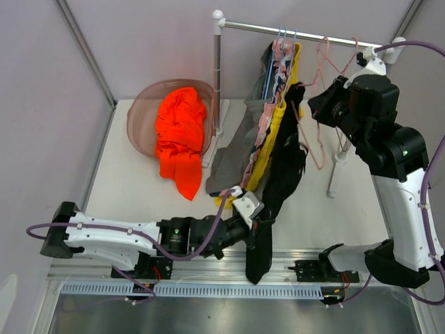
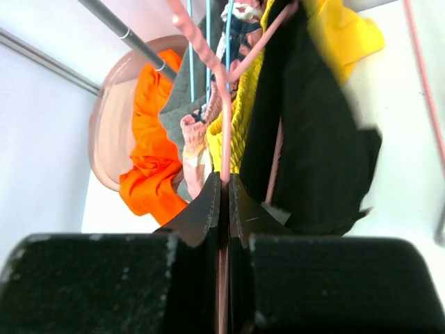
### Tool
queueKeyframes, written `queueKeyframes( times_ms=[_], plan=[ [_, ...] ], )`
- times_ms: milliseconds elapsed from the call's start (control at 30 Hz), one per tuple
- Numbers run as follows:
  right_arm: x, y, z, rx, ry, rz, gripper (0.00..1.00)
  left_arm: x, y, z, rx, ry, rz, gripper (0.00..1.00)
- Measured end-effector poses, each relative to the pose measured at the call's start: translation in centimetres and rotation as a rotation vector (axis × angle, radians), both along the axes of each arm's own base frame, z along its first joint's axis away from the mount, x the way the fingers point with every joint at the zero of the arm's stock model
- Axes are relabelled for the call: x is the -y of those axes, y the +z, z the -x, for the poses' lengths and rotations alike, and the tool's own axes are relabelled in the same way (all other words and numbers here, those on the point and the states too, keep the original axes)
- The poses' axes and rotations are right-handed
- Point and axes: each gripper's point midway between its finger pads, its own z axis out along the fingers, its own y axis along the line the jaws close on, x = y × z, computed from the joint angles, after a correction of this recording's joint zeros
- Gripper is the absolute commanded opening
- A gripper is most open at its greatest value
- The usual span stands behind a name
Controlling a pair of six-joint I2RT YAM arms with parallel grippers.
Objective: Remove the shorts from the hanger
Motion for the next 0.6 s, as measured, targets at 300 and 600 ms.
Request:
queueKeyframes(
  times_ms=[300, 600],
  plan=[
    [1.6, 1.6, 1.0, 0.044, -0.046, -0.016, 0.00, -0.6, -8.9, -2.4, -0.061, 0.113, -0.216, 0.00],
    [3.0, 2.6, 7.5, 0.078, -0.002, -0.178, 0.00, 4.5, -0.9, -15.2, -0.065, 0.292, -0.112, 0.00]
  ],
)
